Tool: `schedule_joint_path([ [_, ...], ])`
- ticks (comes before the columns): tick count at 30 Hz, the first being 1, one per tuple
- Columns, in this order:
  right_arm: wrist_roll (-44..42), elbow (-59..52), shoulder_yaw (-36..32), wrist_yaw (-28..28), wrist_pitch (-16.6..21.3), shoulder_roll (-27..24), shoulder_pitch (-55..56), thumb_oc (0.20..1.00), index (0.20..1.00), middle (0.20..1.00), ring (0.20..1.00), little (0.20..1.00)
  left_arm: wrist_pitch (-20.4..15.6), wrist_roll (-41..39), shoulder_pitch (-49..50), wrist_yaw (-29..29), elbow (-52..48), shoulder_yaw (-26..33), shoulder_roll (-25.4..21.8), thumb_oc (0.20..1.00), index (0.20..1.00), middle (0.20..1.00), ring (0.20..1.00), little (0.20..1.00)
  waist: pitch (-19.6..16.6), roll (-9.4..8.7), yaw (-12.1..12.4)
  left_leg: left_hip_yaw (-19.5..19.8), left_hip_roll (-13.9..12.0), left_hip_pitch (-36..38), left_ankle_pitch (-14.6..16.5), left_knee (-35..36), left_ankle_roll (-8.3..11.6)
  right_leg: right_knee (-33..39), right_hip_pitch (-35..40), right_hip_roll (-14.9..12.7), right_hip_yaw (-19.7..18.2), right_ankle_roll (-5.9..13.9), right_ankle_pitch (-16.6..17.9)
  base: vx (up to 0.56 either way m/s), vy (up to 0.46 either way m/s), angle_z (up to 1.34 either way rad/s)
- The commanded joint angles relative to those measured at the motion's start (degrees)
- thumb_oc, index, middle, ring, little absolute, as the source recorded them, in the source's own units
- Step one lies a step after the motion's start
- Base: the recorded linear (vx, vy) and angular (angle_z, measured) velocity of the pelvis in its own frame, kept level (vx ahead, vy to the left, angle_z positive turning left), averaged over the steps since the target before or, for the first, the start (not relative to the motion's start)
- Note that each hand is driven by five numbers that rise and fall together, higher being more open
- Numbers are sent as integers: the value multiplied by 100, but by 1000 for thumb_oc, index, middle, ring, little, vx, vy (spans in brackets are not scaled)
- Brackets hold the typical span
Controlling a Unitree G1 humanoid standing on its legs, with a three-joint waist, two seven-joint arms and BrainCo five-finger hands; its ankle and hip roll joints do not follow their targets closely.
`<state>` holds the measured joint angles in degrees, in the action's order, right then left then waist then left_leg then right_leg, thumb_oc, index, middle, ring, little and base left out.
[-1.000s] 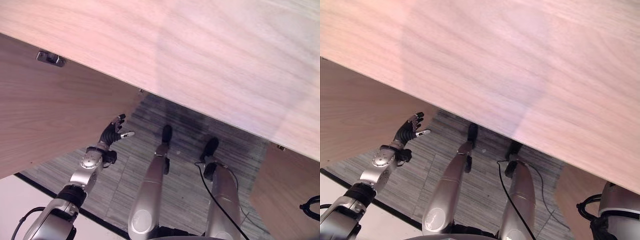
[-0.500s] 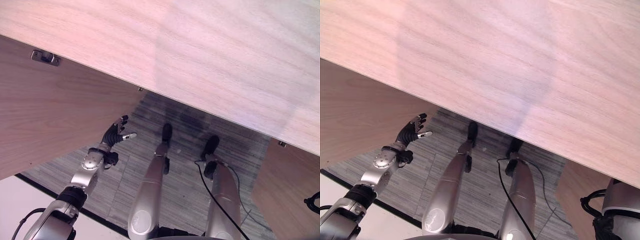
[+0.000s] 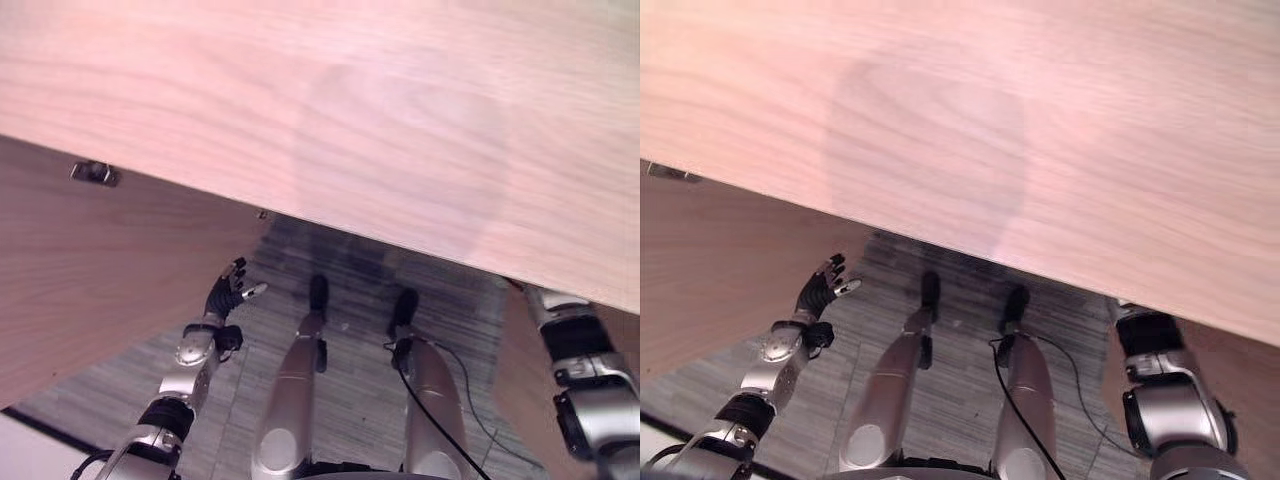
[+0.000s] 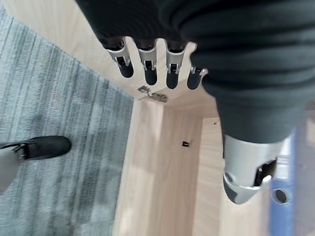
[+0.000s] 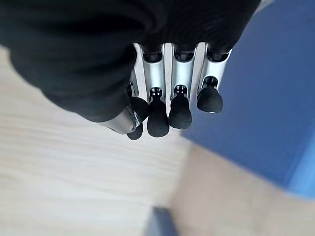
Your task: Put the empty folder in the office cabinet
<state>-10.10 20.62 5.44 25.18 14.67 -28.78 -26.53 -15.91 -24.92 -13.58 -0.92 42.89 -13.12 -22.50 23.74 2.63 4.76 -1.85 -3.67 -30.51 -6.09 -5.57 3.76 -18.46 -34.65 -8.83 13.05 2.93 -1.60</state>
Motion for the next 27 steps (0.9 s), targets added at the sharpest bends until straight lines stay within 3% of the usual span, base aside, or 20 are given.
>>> schedule_joint_path([
  [1,553,-316,290,-436,168,269,556,200,200,200,200,200,-15,518,208,76,549,8,77,1000,1000,1000,1000,1000,-391,-12,-1,-175,-148,722,22,628,320,353,609,-217,-200,883,316,52,72,-9],
  [6,556,-303,510,-788,67,524,1074,200,200,200,200,200,70,606,390,68,1008,223,115,1000,1000,1000,1000,1000,-581,-127,-107,-282,-167,1100,-67,909,349,761,1019,-205,-257,946,502,55,52,-16],
  [11,668,-237,685,-1063,-58,601,1437,200,200,200,200,200,147,760,561,88,1501,491,130,1000,1000,1000,1000,1000,-757,-249,-168,-368,-163,1393,-10,951,355,971,1382,-213,-324,991,565,65,54,-8],
  [12,663,-171,755,-1239,-113,690,1655,200,200,200,200,200,196,897,717,52,1738,620,137,1000,1000,1000,1000,1000,-928,-327,-200,-430,-167,1630,59,967,350,1150,1656,-242,-366,1033,622,123,79,-10],
  [22,702,170,802,-1520,-274,927,1990,200,200,200,200,200,231,711,1178,-139,1473,865,116,1000,1000,1000,1000,1000,-1341,-437,-188,-649,-92,2367,301,966,253,1326,2211,-301,-618,1179,923,37,63,-15],
  [23,701,172,803,-1520,-273,928,1989,200,200,200,200,200,233,710,1179,-140,1470,866,114,1000,1000,1000,1000,1000,-1334,-439,-184,-654,-91,2376,303,966,252,1319,2214,-302,-623,1180,919,-88,36,-25],
  [25,748,302,894,-1591,-278,986,2029,200,200,200,200,200,250,800,1108,-186,1460,796,99,1000,1000,1000,1000,1000,-1341,-353,-210,-575,-136,2356,294,818,152,792,2313,-114,-1138,1153,513,-164,26,-17],
  [27,764,346,925,-1609,-279,1001,2048,200,200,200,200,200,256,844,1091,-184,1478,797,100,1000,1000,1000,1000,1000,-1399,-345,-189,-574,-161,2297,294,691,140,603,2419,-83,-1258,1133,387,-118,-60,1],
])
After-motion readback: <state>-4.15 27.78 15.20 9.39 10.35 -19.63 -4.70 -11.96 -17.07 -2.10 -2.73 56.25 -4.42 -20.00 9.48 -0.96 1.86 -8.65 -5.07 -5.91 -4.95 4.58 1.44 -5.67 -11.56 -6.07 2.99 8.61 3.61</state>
